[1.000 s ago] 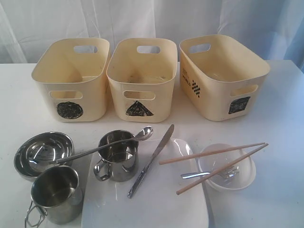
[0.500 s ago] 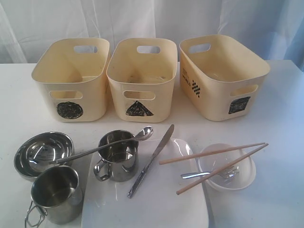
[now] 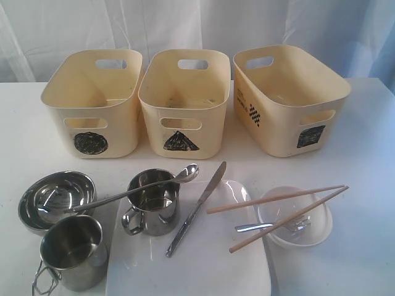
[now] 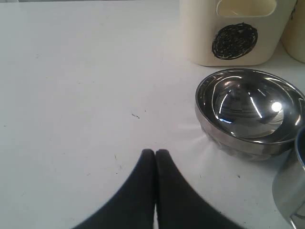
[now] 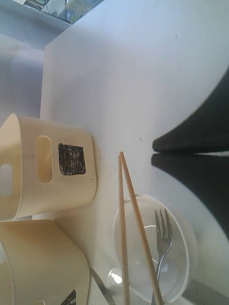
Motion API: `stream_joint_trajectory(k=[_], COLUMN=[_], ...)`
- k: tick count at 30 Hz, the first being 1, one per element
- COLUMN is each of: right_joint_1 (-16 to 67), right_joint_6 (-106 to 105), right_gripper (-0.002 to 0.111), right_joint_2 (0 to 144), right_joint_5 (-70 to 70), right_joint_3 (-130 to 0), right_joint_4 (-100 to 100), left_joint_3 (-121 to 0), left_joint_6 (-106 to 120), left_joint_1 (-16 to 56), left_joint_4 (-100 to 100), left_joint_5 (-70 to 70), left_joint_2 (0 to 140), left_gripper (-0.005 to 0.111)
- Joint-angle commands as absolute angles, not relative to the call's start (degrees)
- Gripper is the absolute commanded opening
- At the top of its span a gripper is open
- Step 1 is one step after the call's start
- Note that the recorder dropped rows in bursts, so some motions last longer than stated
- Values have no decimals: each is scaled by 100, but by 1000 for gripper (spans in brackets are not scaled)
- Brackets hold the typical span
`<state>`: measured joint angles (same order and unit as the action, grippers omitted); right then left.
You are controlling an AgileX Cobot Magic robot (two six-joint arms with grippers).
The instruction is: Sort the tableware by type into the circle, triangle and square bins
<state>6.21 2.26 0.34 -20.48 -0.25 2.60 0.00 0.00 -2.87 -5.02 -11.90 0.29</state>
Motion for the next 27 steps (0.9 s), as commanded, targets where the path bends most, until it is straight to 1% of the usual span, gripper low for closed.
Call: stream_joint_trajectory(k=[1, 4, 8, 11, 15, 20, 22, 27], right_joint_1=[623, 623, 623, 623, 623, 623, 623, 623], right_joint_6=[211, -194, -74, 419, 860, 2260, 2765, 3252], right_gripper=[0, 0, 0, 0, 0, 0, 0, 0], right_joint_2=[0, 0, 0, 0, 0, 0, 0, 0], right_joint_5=[-1958, -1786, -1374, -465, 847, 1762, 1647, 350], right_joint_3=[0, 0, 0, 0, 0, 0, 0, 0], right_joint_4=[333, 431, 391, 0, -50, -108, -108, -108], left_joint_3=[0, 0, 0, 0, 0, 0, 0, 0], left_joint_6=[0, 0, 0, 0, 0, 0, 0, 0], left_joint_1=[-267, -267, -267, -267, -267, -267, -267, -267], left_joint_4=[-549, -549, -549, -549, -549, -549, -549, -549], left_joint_5=[-1160, -1160, -1160, -1160, -1160, -1160, -1160, -1160], left_joint_2=[0, 0, 0, 0, 0, 0, 0, 0], left_gripper=[0, 0, 0, 0, 0, 0, 0, 0])
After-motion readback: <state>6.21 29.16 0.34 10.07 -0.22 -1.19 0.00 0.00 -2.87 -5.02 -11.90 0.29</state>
